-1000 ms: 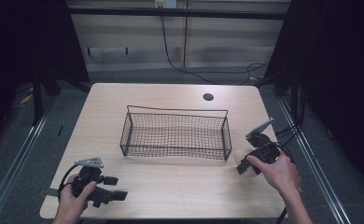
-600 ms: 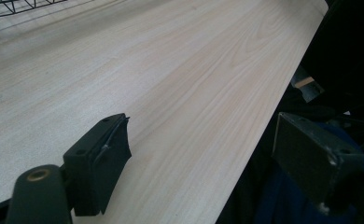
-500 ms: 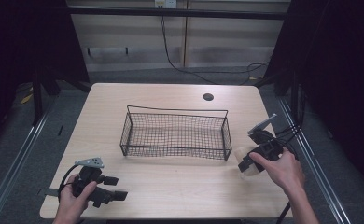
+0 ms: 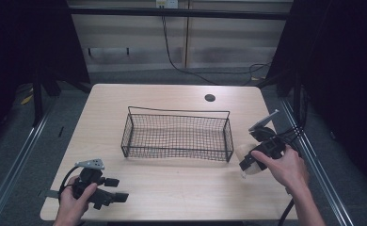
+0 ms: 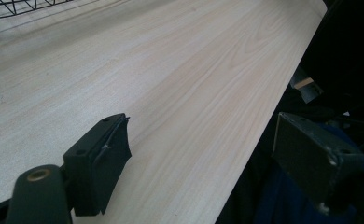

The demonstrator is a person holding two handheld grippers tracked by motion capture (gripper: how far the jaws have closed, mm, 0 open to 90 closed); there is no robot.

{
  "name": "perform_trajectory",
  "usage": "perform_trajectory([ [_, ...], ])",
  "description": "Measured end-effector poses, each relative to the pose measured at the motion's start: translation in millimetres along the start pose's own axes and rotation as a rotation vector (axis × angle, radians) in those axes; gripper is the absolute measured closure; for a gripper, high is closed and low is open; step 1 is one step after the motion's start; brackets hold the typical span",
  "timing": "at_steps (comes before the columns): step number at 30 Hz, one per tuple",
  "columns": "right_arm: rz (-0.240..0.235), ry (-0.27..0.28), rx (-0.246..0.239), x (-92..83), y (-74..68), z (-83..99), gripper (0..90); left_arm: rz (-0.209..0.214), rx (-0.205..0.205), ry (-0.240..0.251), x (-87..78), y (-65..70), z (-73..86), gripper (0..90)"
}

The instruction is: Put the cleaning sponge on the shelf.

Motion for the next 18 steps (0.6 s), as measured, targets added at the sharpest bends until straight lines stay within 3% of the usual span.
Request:
perform_trajectory([
  [6, 0.005, -0.014, -0.009, -5.2, -4.9, -1.6, 29.8, 0.000, 0.002, -0.002, 0.1, -0.2, 0.0, 18.3],
  [18, -0.008, 0.008, -0.043, -17.9, -19.4, -11.2, 29.9, 0.002, -0.001, -0.001, 1.3, 0.2, -0.1, 18.3],
])
Point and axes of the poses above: each handheld gripper's, and its own axes: x roughly forward along the jaws, z roughly out of its underside, y roughly to its right, the point moved 2 cm from there along x, roughly forward along the jaws, and after that the axes turned 8 degrees about x, right-handed, at the moved point
